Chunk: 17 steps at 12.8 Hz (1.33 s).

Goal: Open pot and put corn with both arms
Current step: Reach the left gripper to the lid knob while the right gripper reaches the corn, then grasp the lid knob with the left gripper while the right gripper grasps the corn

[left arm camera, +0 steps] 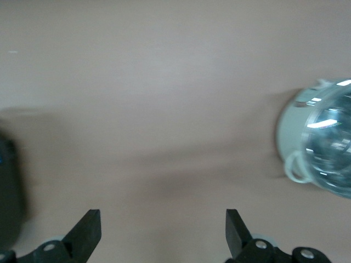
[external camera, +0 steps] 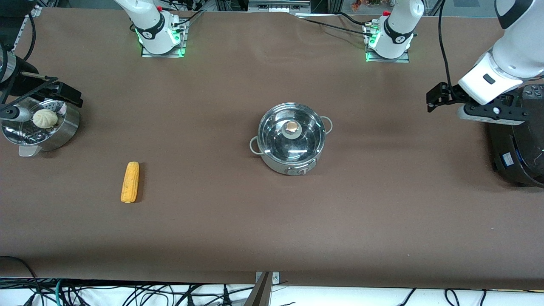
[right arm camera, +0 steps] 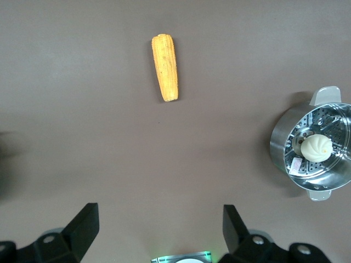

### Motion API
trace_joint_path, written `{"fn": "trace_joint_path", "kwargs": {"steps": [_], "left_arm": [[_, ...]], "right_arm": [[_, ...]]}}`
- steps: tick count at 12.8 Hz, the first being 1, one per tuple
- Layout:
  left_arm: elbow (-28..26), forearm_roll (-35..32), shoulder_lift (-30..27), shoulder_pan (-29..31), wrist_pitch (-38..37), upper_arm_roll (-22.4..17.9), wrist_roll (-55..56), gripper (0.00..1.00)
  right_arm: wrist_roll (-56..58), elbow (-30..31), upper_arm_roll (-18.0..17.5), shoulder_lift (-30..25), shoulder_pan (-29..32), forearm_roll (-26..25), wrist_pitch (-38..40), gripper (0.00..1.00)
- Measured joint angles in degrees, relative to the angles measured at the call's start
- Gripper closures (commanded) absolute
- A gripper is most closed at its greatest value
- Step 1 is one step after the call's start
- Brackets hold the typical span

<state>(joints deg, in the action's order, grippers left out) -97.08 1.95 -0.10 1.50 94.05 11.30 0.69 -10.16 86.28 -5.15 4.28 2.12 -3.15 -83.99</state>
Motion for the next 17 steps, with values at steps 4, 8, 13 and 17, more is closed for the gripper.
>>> {"fn": "trace_joint_path", "kwargs": {"steps": [4, 8, 13, 17], "left_arm": [[1.43, 3.96, 6.09, -12.37, 0.64, 1.84, 1.09, 0.00], [17.05, 2.93, 23.70, -25.26, 3.26, 1.85, 18.27, 0.00], [22.40, -5.61, 35.24, -33.02, 11.74, 1.80, 29.73, 0.00], [18.68, -5.83, 36.85, -32.76, 11.72, 1.44, 24.59, 0.00]], "right_arm": [[0.00, -0.04, 0.03, 0.05, -0.02, 0.03, -0.01, 0.00], [0.00, -0.08, 0.09, 0.90, -0.02, 0.03, -1.14, 0.00], [1.24, 0.75, 0.13, 14.74, -0.03, 0.05, -15.05, 0.00], [5.32, 0.80, 0.67, 30.93, 0.67, 0.05, -34.98, 0.00]]}}
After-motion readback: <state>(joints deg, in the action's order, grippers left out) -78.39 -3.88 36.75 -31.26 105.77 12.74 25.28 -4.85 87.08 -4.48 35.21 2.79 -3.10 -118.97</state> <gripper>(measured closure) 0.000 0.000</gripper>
